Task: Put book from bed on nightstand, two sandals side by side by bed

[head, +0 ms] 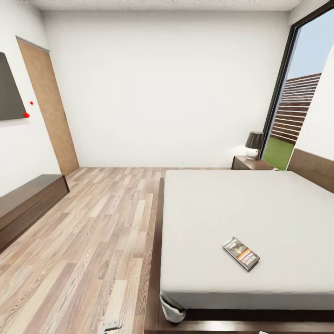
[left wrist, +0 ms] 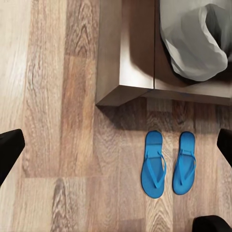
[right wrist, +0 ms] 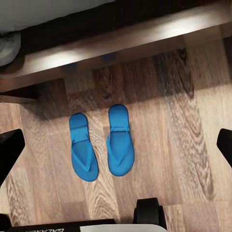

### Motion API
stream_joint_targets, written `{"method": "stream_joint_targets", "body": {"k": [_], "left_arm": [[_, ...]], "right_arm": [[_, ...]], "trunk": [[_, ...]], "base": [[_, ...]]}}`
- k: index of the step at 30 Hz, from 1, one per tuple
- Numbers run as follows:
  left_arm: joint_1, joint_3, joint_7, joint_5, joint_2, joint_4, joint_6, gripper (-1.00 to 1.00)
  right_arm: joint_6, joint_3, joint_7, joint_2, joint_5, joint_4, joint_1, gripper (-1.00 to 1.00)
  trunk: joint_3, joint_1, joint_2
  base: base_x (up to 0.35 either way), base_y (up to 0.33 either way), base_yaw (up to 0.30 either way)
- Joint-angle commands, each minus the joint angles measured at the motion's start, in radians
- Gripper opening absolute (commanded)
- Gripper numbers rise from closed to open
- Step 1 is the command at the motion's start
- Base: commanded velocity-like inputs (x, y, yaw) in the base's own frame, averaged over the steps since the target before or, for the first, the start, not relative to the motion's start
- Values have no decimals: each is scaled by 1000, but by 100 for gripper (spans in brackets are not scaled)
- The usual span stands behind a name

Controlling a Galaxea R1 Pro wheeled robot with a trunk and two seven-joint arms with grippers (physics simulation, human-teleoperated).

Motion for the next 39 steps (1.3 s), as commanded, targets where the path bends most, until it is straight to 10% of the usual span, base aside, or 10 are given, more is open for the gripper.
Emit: {"method": "stream_joint_targets", "body": {"k": [1, 39], "left_arm": [[-1, 2, -6, 7, 0, 1, -1, 100], [-1, 2, -5, 7, 0, 1, -1, 100]], "right_arm": [[2, -2, 5, 0, -10, 0, -1, 100], [3, -2, 3, 0, -11, 0, -1, 100]], "trunk": [[1, 0, -1], [25, 0, -1]], "base": [[0, 0, 0], [0, 0, 0]]}}
